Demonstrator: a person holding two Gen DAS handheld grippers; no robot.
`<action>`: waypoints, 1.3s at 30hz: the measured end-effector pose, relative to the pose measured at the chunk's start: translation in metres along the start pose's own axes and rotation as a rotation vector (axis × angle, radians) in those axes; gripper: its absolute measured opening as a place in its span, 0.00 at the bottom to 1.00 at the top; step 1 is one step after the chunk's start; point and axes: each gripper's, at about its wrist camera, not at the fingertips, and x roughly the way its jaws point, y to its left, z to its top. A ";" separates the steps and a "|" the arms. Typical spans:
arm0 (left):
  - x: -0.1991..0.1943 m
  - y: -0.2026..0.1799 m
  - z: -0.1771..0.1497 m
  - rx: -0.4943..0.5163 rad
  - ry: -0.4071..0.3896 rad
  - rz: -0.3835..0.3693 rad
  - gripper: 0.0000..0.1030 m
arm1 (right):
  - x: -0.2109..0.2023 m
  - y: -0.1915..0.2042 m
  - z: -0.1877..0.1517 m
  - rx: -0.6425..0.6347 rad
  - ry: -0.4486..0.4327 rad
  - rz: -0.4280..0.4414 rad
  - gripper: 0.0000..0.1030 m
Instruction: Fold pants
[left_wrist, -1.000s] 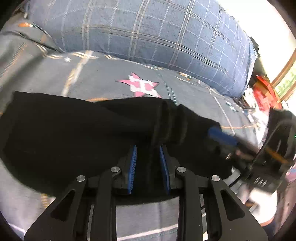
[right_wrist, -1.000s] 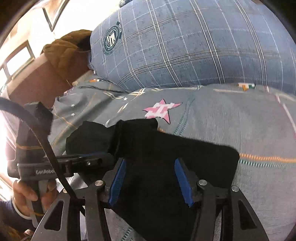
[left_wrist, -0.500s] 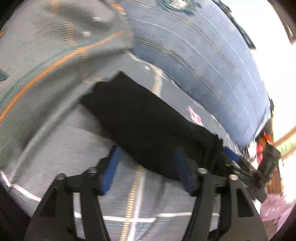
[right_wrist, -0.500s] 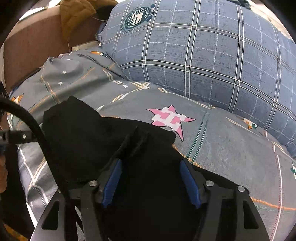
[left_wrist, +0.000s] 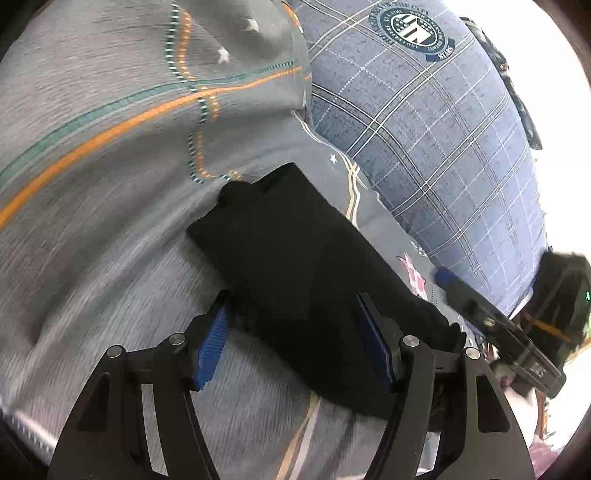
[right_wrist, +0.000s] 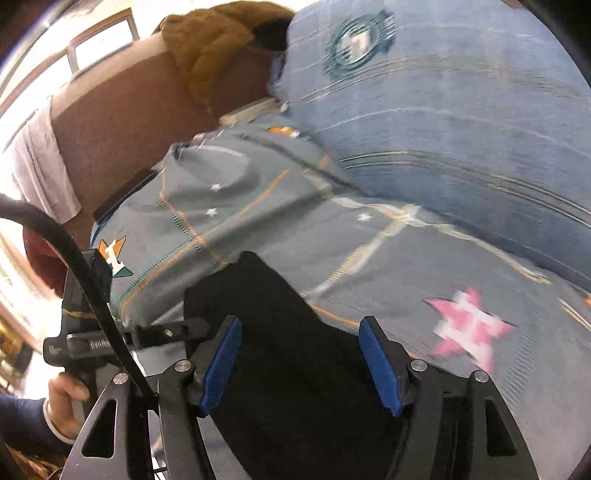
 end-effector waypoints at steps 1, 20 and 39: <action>0.002 0.000 0.003 0.002 0.000 -0.002 0.64 | 0.011 0.001 0.004 -0.007 0.018 0.016 0.62; -0.016 -0.017 0.017 0.088 -0.098 -0.194 0.21 | 0.109 0.004 0.036 0.007 0.166 0.252 0.26; 0.043 -0.231 -0.129 0.672 0.150 -0.388 0.20 | -0.147 -0.089 -0.085 0.328 -0.273 0.065 0.27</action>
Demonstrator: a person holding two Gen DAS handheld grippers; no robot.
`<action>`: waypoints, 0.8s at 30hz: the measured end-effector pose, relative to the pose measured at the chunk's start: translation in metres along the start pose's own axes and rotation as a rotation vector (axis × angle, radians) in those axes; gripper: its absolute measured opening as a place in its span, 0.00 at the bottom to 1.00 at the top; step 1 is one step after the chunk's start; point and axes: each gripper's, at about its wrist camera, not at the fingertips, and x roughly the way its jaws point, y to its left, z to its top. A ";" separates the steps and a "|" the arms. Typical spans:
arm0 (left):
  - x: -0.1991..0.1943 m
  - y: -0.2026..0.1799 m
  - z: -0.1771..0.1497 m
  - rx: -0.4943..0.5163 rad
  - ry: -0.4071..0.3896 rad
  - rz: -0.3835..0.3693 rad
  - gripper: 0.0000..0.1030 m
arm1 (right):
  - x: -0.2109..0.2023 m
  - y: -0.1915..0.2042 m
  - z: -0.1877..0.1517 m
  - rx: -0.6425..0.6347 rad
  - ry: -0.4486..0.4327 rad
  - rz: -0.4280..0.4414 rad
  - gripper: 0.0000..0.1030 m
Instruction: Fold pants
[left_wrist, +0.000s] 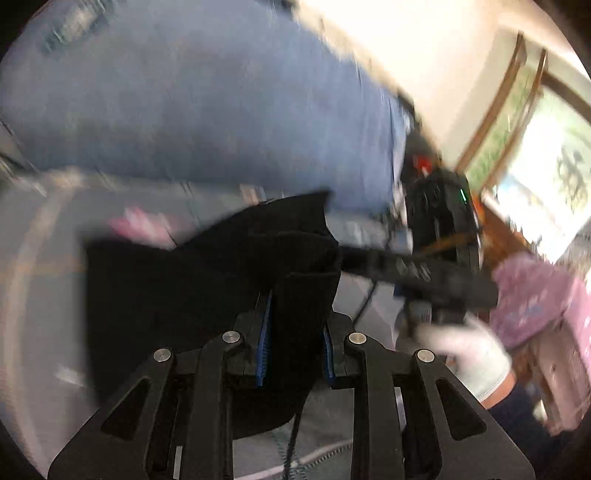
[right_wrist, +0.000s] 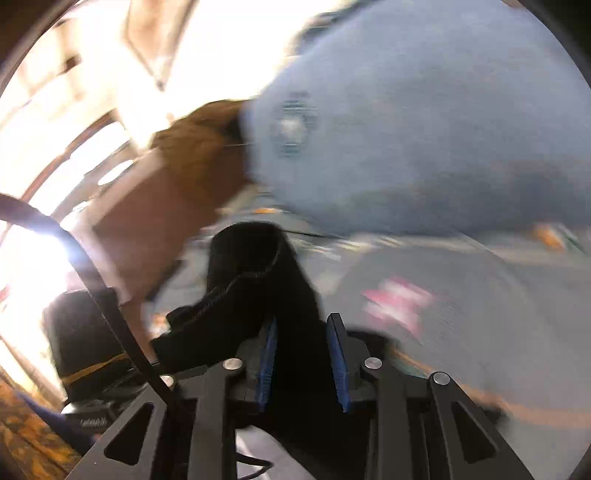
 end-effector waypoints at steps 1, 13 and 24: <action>0.016 -0.004 -0.009 0.015 0.051 0.008 0.20 | -0.005 -0.018 -0.011 0.050 0.003 -0.077 0.29; -0.071 -0.001 0.016 0.115 -0.037 -0.152 0.61 | -0.082 -0.057 -0.054 0.196 -0.059 -0.384 0.55; -0.023 0.040 0.006 0.120 0.071 0.153 0.61 | -0.052 -0.017 -0.060 0.121 0.045 -0.230 0.59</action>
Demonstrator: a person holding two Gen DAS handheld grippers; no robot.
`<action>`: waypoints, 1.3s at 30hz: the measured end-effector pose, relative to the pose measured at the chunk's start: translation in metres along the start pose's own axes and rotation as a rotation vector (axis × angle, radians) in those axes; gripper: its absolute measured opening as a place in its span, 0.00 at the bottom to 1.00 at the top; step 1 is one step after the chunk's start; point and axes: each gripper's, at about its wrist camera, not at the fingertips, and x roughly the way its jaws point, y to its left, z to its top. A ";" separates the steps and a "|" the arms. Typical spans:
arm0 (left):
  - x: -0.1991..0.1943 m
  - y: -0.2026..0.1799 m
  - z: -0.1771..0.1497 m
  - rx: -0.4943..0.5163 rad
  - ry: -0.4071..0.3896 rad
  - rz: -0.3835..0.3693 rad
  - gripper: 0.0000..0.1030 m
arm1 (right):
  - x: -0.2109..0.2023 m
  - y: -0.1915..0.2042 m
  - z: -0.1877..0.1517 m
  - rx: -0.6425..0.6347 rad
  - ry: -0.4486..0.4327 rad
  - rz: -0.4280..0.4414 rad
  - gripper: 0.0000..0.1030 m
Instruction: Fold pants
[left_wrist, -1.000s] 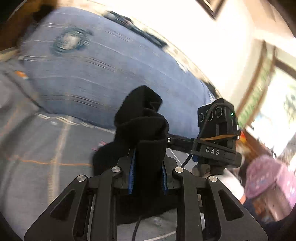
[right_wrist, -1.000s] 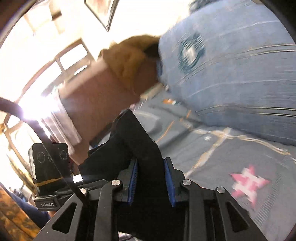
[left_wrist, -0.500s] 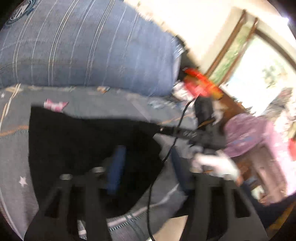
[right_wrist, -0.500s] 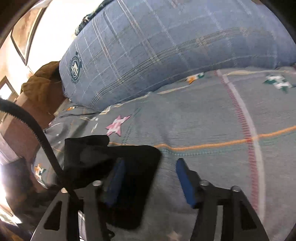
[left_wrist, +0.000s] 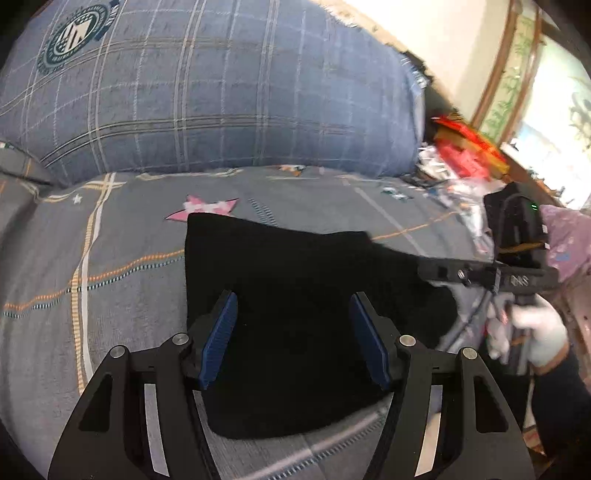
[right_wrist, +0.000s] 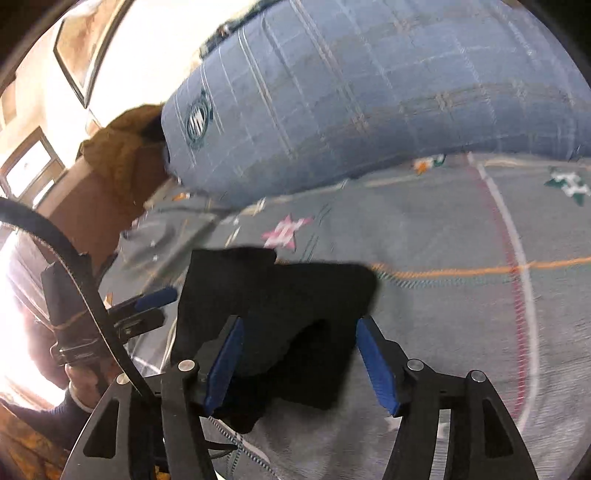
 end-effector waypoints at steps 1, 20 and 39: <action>0.007 0.001 0.001 -0.003 0.005 0.032 0.61 | 0.007 0.001 -0.002 0.004 0.012 0.009 0.59; 0.019 0.011 0.016 -0.110 -0.029 0.059 0.61 | 0.056 0.012 0.016 -0.253 0.036 -0.198 0.17; 0.010 0.006 -0.027 -0.074 -0.012 0.181 0.66 | 0.029 0.063 -0.046 -0.406 0.099 -0.171 0.29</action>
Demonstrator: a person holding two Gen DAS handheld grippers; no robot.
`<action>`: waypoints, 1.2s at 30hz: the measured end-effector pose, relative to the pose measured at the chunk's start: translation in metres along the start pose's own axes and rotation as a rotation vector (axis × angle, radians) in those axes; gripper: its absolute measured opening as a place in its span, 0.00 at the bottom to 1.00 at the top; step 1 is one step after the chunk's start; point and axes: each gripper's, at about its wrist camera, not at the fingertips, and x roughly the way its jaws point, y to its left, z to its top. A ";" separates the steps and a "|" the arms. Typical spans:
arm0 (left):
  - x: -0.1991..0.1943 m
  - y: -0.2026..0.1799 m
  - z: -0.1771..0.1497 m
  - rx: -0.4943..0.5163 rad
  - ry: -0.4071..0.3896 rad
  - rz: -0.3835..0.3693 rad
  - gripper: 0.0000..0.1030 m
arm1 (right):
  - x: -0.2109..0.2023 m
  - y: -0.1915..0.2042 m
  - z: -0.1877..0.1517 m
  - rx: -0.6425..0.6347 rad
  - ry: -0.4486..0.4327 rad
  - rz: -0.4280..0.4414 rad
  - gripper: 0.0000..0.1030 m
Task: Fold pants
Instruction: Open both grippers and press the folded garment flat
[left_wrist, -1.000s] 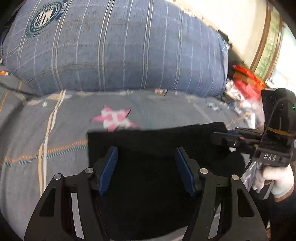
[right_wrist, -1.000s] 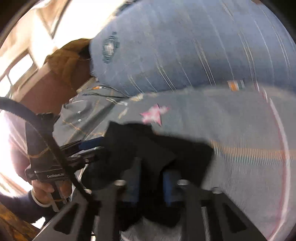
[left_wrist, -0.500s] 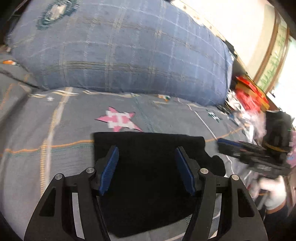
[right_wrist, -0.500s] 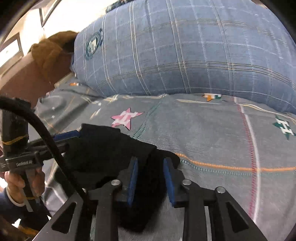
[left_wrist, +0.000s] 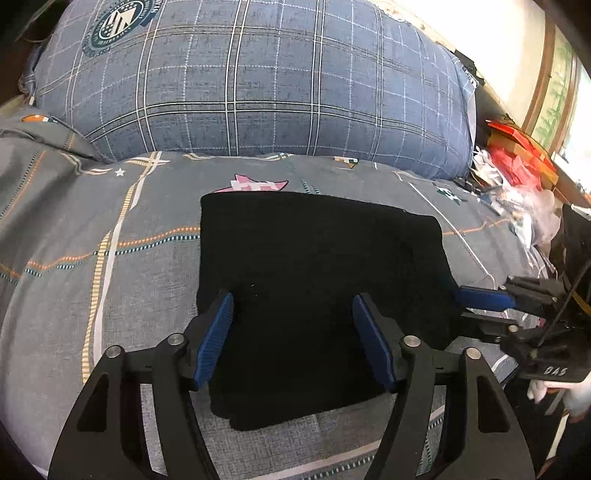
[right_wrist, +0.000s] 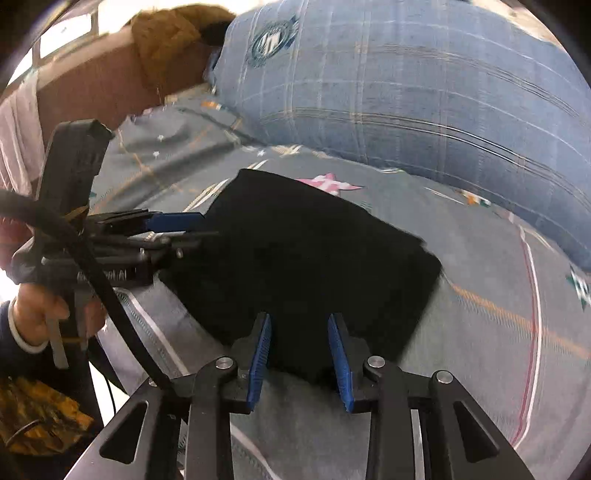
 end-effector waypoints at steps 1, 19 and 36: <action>0.000 0.000 0.001 -0.006 0.002 0.002 0.66 | -0.005 -0.007 -0.006 0.051 -0.016 0.020 0.29; -0.023 0.006 0.014 -0.044 -0.045 0.062 0.66 | -0.020 -0.001 0.014 0.175 -0.074 0.040 0.49; -0.022 0.009 0.014 -0.052 -0.041 0.110 0.66 | -0.016 -0.015 0.011 0.280 -0.095 0.015 0.66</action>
